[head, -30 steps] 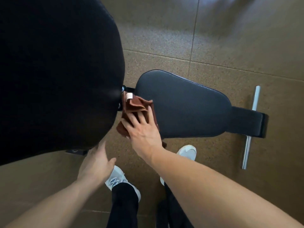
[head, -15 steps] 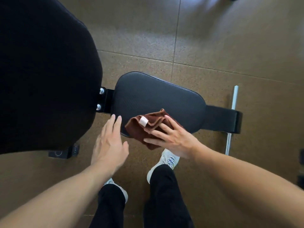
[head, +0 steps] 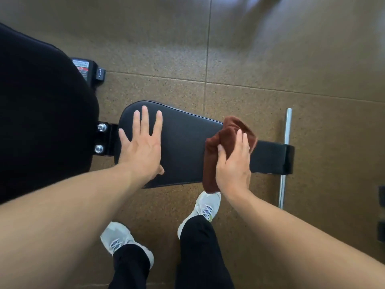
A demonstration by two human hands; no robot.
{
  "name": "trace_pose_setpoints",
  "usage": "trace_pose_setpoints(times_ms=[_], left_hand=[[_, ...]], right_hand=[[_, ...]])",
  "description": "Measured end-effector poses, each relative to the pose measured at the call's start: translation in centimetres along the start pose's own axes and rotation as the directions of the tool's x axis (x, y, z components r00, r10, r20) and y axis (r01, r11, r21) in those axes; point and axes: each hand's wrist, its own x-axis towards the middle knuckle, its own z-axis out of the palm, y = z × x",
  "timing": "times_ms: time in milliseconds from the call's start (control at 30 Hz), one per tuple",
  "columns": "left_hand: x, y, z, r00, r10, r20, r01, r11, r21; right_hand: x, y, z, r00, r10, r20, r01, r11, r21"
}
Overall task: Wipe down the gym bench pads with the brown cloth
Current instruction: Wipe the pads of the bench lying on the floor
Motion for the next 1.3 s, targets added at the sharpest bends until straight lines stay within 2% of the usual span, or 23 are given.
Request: trace_pose_setpoints(times_ms=[67, 133, 233, 467, 633, 733, 800, 833, 900, 933, 967, 1067, 1133, 1200, 1267, 1300], left_hand=[[1.1, -1.0, 0.0, 0.996, -0.058, 0.066, 0.055, 0.997, 0.047], [1.3, -1.9, 0.7, 0.991, -0.063, 0.118, 0.059, 0.998, 0.037], [1.6, -2.4, 1.6, 0.997, -0.037, 0.073, 0.035, 0.999, 0.025], [1.6, -3.3, 2.1, 0.999, -0.005, 0.052, 0.006, 0.999, -0.035], [1.6, -4.3, 3.2, 1.000, 0.020, -0.010, -0.020, 0.997, -0.080], [0.4, -5.4, 5.2, 0.991, -0.013, -0.134, -0.010, 0.986, -0.166], [-1.5, -5.6, 7.7, 0.966, -0.160, -0.205, 0.072, 0.922, -0.381], [-2.6, -5.1, 9.0, 0.941, -0.270, -0.203, 0.125, 0.836, -0.534], [-4.9, -2.9, 10.9, 0.885, -0.457, -0.089, 0.213, 0.566, -0.796], [-6.1, -1.6, 11.7, 0.863, -0.504, -0.034, 0.233, 0.458, -0.858], [-7.2, -0.3, 12.5, 0.855, -0.518, 0.001, 0.252, 0.414, -0.875], [-11.0, 2.0, 14.9, 0.906, -0.398, 0.147, 0.340, 0.473, -0.813], [-13.3, 1.6, 16.1, 0.936, -0.266, 0.232, 0.346, 0.561, -0.752], [-15.1, 0.0, 16.7, 0.955, -0.192, 0.224, 0.295, 0.639, -0.711], [-16.1, -1.8, 16.4, 0.970, -0.186, 0.154, 0.241, 0.715, -0.656], [-16.2, -2.5, 16.1, 0.973, -0.188, 0.132, 0.229, 0.754, -0.616]], right_hand=[[1.1, -0.7, -0.1, 1.000, -0.021, -0.021, 0.019, 0.997, -0.081], [2.0, -0.9, -0.5, 1.000, -0.026, -0.012, 0.025, 0.998, -0.058], [4.6, -2.2, -1.1, 0.997, -0.071, 0.024, 0.072, 0.996, -0.056], [9.0, -8.2, -0.8, 0.943, -0.202, 0.264, 0.286, 0.897, -0.337], [8.5, -13.9, 4.8, 0.883, -0.326, 0.338, 0.410, 0.885, -0.220], [7.7, -16.9, 8.3, 0.839, -0.424, 0.340, 0.499, 0.849, -0.174], [7.6, -18.5, 9.7, 0.781, -0.488, 0.391, 0.583, 0.794, -0.173], [7.6, -19.3, 10.4, 0.746, -0.501, 0.438, 0.621, 0.762, -0.186], [7.4, -21.2, 11.4, 0.687, -0.478, 0.547, 0.676, 0.697, -0.239], [6.9, -21.9, 11.9, 0.662, -0.458, 0.594, 0.703, 0.654, -0.279], [6.0, -22.3, 12.5, 0.630, -0.451, 0.633, 0.743, 0.588, -0.320], [2.1, -21.4, 13.8, 0.494, -0.519, 0.698, 0.868, 0.341, -0.361], [-0.6, -19.7, 13.8, 0.420, -0.590, 0.690, 0.908, 0.281, -0.312], [-2.9, -17.5, 13.5, 0.315, -0.651, 0.690, 0.949, 0.234, -0.213], [-5.2, -14.7, 12.9, 0.173, -0.653, 0.737, 0.984, 0.090, -0.151], [-6.2, -13.2, 12.6, 0.106, -0.606, 0.789, 0.990, -0.009, -0.140]])
